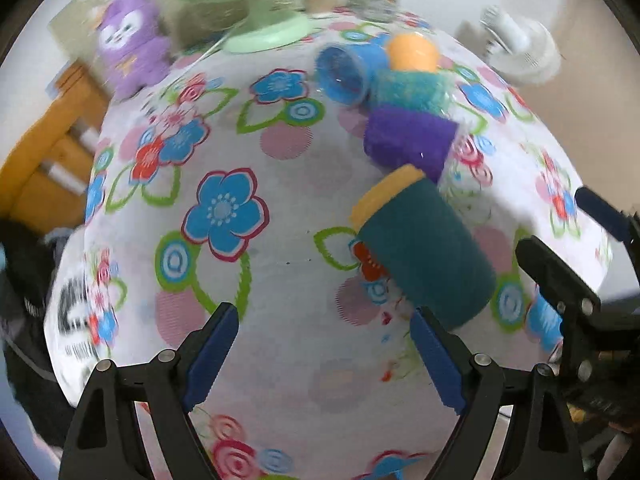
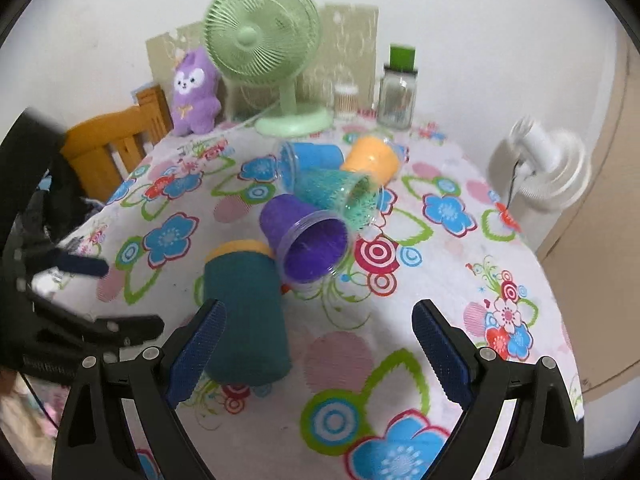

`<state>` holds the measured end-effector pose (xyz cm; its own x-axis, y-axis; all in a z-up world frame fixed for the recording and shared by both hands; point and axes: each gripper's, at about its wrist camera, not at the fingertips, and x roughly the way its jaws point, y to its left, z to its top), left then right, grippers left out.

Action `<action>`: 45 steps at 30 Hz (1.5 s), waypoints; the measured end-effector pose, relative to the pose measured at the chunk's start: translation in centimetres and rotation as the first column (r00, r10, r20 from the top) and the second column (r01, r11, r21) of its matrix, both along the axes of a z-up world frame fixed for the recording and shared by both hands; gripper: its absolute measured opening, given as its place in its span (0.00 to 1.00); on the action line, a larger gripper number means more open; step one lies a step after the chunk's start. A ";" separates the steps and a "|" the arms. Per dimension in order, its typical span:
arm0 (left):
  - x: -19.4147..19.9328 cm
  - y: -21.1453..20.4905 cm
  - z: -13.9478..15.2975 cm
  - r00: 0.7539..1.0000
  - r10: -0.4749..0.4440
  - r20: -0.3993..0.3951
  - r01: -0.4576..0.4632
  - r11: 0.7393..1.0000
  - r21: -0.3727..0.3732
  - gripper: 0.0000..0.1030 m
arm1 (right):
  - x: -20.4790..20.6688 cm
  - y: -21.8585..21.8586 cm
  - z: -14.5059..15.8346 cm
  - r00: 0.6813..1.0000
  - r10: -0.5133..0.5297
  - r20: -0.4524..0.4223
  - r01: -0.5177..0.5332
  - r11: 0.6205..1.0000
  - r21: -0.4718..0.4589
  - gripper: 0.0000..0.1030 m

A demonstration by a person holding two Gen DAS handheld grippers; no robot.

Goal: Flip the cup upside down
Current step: 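Close the right tool's fingers around the dark teal cup's body, then lift the dark teal cup with the right tool and rotate it rim-down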

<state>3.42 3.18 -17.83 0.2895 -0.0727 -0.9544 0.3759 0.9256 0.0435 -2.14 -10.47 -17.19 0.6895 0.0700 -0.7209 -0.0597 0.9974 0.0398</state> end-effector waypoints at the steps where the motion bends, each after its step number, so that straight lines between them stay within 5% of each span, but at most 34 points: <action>1: -0.1 0.3 -0.2 0.999 -0.037 0.007 0.037 0.999 0.004 0.87 | -0.6 0.4 -0.4 1.000 -0.004 0.005 0.004 1.000 0.008 0.93; 9: -1.3 2.0 -1.8 0.991 -0.131 0.019 0.131 0.991 -0.002 0.88 | -3.2 2.5 -3.2 0.996 -0.015 0.086 0.010 0.998 0.059 0.90; 18: -1.8 3.6 -3.6 0.993 -0.087 0.084 0.089 0.996 -0.014 0.88 | -3.7 4.3 -6.8 0.983 0.031 0.181 -0.040 0.998 0.051 0.84; 22: -1.8 4.0 -3.9 0.992 -0.069 0.101 0.072 0.997 -0.019 0.88 | -3.1 4.6 -7.5 0.977 0.058 0.207 -0.069 0.997 0.043 0.73; 36: -2.6 4.2 -4.1 0.989 -0.055 0.135 0.061 0.997 -0.036 0.89 | -2.6 4.7 -6.6 0.982 0.040 0.182 -0.052 0.997 0.060 0.66; 45: -3.0 3.9 -1.4 0.996 -0.034 0.088 0.037 0.999 -0.035 0.89 | -1.8 3.9 -1.8 0.995 0.045 0.084 -0.050 0.997 0.056 0.65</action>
<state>0.41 7.10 -19.24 0.3679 -0.1189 -0.9222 0.4045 0.9135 0.0437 -3.98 -6.60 -18.97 0.7413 0.1438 -0.6556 -0.1122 0.9896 0.0902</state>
